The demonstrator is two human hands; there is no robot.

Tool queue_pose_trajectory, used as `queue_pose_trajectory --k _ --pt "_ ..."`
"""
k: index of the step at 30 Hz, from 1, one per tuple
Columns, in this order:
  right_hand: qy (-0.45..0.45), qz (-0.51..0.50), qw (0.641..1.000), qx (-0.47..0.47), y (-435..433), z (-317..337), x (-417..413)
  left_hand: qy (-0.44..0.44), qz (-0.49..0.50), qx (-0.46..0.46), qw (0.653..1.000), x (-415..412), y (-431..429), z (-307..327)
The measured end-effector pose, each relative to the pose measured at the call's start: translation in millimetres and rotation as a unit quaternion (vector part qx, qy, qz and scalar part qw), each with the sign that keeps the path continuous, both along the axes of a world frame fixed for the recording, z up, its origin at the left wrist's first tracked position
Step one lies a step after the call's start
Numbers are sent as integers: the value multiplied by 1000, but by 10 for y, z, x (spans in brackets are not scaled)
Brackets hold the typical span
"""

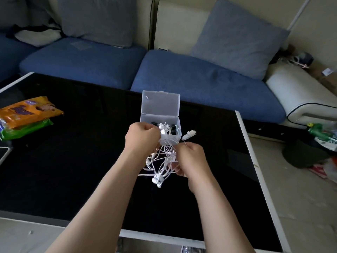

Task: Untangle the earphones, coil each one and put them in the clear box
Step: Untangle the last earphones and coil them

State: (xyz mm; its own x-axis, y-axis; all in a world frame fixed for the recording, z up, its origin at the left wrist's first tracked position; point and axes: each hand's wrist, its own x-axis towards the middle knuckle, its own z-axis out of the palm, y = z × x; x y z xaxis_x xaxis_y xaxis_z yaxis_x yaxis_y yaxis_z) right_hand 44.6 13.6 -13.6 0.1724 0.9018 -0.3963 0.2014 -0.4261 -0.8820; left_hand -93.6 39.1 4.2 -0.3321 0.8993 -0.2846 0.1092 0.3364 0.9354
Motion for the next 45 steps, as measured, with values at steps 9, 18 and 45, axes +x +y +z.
queue_pose_trajectory --k 9,18,45 --pt "-152 138 976 -71 72 173 257 145 -22 97 985 115 124 -21" --pt "-189 184 956 -129 -8 148 472 216 19 125 968 59 48 -64" --pt "-308 299 902 51 -185 260 581 -85 -114 -20 990 -65 -128 -12"
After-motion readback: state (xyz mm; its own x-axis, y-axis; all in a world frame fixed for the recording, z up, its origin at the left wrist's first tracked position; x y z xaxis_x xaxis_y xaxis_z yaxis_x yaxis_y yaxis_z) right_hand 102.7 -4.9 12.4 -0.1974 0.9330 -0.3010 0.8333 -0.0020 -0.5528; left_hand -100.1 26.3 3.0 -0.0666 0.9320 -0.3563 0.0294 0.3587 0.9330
